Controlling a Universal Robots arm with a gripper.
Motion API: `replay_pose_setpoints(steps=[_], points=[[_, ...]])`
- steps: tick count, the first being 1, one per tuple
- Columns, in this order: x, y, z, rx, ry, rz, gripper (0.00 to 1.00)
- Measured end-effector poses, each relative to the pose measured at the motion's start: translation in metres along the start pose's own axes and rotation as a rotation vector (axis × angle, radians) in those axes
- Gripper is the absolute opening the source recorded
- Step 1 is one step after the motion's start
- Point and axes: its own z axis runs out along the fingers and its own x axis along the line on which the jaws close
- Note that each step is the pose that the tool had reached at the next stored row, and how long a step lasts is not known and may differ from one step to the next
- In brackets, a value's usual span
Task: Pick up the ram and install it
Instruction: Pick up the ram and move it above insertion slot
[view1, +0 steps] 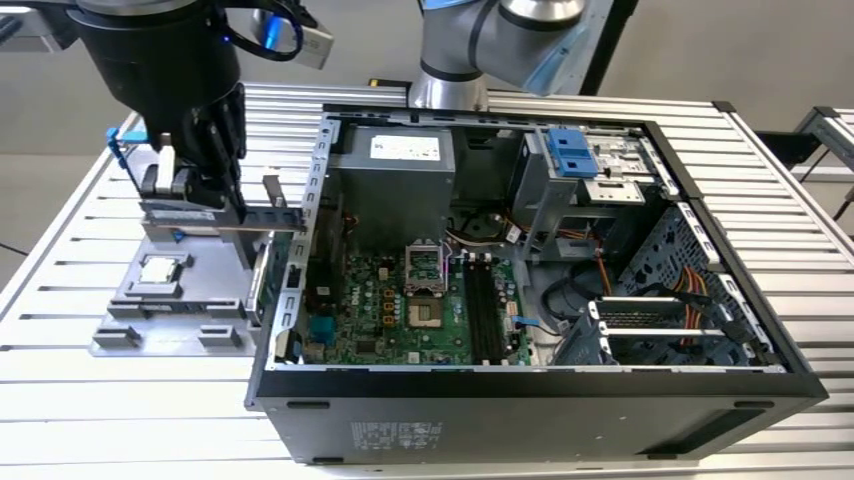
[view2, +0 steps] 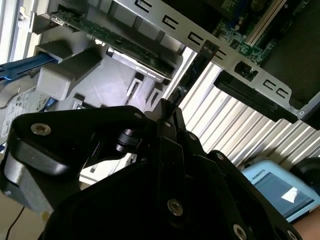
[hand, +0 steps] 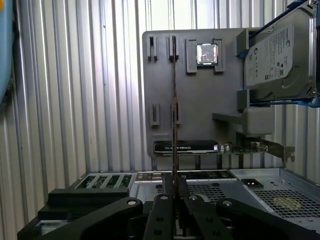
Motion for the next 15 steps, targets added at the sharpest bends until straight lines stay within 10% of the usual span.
replay_pose_setpoints(steps=[15], points=[[-0.0020, -0.0144, 0.0001, 0.0000, 0.0000, 0.003, 0.00]])
